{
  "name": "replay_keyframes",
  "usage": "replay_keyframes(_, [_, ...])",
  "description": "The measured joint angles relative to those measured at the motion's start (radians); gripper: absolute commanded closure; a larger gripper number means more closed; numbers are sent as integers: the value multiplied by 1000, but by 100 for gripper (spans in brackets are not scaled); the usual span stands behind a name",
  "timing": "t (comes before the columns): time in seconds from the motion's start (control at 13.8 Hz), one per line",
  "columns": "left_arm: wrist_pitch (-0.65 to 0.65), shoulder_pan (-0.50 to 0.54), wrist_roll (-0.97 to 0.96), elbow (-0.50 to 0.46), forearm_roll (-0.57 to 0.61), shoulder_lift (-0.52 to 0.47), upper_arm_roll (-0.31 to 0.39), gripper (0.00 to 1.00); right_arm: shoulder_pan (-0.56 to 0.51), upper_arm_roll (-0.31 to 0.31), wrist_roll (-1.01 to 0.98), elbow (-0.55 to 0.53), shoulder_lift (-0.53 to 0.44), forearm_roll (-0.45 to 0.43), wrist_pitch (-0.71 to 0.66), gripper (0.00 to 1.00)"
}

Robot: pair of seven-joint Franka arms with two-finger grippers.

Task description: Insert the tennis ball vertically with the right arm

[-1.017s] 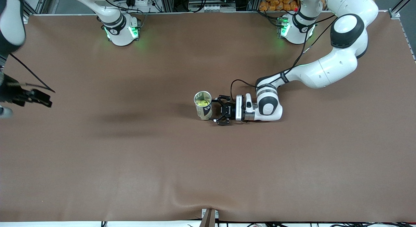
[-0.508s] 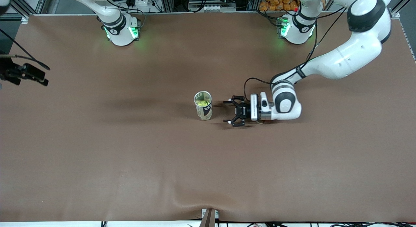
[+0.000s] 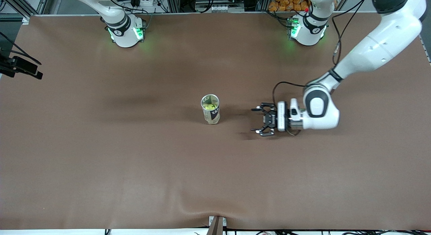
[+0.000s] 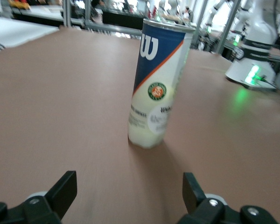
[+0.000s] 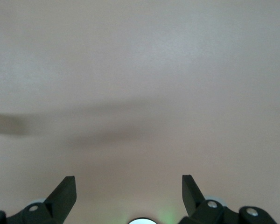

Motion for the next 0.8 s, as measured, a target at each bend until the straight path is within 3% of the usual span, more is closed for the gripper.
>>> replay_keyframes(0.36, [-298,99,-364,220,425,-20,0,0,3,18,8,28,0,-29,-12,0])
replay_keyframes(0.8, [-536,99,-628,438,717,-74,-13,0,26,21,8,28,0,-30,-14,0])
